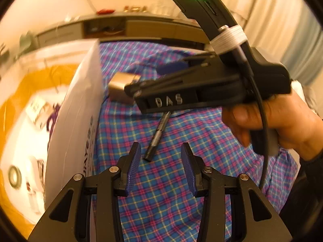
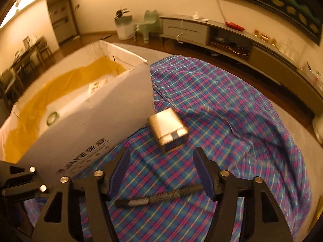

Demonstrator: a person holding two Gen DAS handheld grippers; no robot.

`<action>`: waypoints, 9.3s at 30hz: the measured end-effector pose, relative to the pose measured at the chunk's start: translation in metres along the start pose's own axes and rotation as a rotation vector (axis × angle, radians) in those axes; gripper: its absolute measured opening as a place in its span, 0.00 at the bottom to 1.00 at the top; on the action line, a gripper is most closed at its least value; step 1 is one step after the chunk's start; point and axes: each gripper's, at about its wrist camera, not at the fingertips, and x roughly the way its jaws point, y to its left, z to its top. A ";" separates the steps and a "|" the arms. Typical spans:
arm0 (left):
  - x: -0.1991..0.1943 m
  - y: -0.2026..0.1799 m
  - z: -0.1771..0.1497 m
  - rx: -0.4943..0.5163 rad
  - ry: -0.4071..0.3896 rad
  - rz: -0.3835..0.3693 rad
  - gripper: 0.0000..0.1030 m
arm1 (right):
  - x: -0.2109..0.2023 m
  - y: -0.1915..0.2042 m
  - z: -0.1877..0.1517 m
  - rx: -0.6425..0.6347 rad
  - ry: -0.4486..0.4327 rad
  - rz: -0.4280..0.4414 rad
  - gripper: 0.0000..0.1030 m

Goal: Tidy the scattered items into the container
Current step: 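Grasp the black marker with the left while the right grasps the tan metal cube, then carry the black marker and tan metal cube over the foam box with both grippers, then lower and release the marker with the left while the right releases the metal cube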

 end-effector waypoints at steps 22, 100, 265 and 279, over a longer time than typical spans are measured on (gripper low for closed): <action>0.082 -0.025 0.009 0.113 0.055 0.079 0.34 | -0.034 -0.094 -0.055 0.211 -0.040 -0.027 0.48; -0.123 0.000 0.007 0.006 -0.308 -0.167 0.13 | -0.185 0.107 -0.092 0.270 -0.226 -0.116 0.48; -0.086 0.200 0.034 -0.067 0.005 0.532 0.51 | -0.027 0.200 0.019 -0.243 0.146 0.116 0.58; -0.171 0.152 0.013 -0.074 -0.254 0.549 0.56 | -0.099 0.210 -0.003 -0.240 0.025 0.117 0.64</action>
